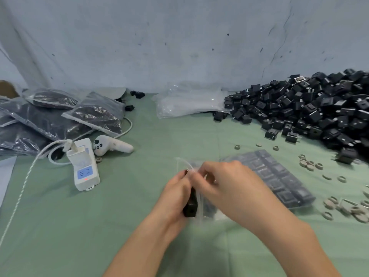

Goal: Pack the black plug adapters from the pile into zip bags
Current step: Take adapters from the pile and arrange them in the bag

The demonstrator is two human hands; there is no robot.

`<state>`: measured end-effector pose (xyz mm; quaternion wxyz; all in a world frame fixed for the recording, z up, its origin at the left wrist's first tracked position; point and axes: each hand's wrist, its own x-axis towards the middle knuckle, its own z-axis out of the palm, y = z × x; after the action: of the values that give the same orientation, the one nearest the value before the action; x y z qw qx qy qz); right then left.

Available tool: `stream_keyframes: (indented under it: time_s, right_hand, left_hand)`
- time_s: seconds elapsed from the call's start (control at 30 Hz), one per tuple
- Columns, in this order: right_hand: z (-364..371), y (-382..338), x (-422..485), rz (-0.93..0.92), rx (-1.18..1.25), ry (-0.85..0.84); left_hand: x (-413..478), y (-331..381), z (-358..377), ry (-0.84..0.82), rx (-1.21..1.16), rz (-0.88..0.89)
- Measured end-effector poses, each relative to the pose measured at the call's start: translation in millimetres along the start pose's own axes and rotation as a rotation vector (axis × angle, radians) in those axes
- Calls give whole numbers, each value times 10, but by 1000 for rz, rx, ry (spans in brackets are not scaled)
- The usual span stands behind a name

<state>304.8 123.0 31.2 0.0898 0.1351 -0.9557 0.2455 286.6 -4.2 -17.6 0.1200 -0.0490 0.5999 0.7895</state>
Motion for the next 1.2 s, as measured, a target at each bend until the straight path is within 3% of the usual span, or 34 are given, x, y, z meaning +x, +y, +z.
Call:
stream_keyframes:
  time_s: [0.07, 0.13, 0.23, 0.3, 0.37, 0.43, 0.57, 0.7, 0.93, 1.07, 1.2]
  right_hand:
    - [-174, 112, 22, 16, 214, 28]
    - [-324, 318, 61, 66, 348, 198]
    - [-364, 685, 125, 181, 318, 336]
    - [-252, 908, 194, 246, 265, 290]
    - [-116, 1057, 247, 266, 174, 202]
    - [1, 1132, 291, 223, 69, 107]
    - [133, 1166, 368, 143, -44, -60]
    - [182, 1241, 416, 105, -22, -72]
    - [174, 1341, 438, 98, 19, 13]
    - [205, 1353, 443, 85, 1, -5]
    - [243, 1340, 427, 82, -40, 10]
  left_hand:
    - [16, 7, -10, 44, 84, 59]
    - [47, -26, 0, 133, 126, 119]
    - [124, -75, 30, 200, 79, 124]
    - [189, -97, -7, 193, 107, 134]
    - [239, -121, -104, 109, 320, 225]
    - [242, -105, -206, 18, 552, 309]
    - [310, -102, -386, -23, 747, 337]
    - [315, -103, -375, -26, 1000, 476]
    - [276, -43, -489, -114, 1175, 514]
    - [238, 35, -521, -88, 1012, 441]
    - [257, 60, -493, -78, 995, 410]
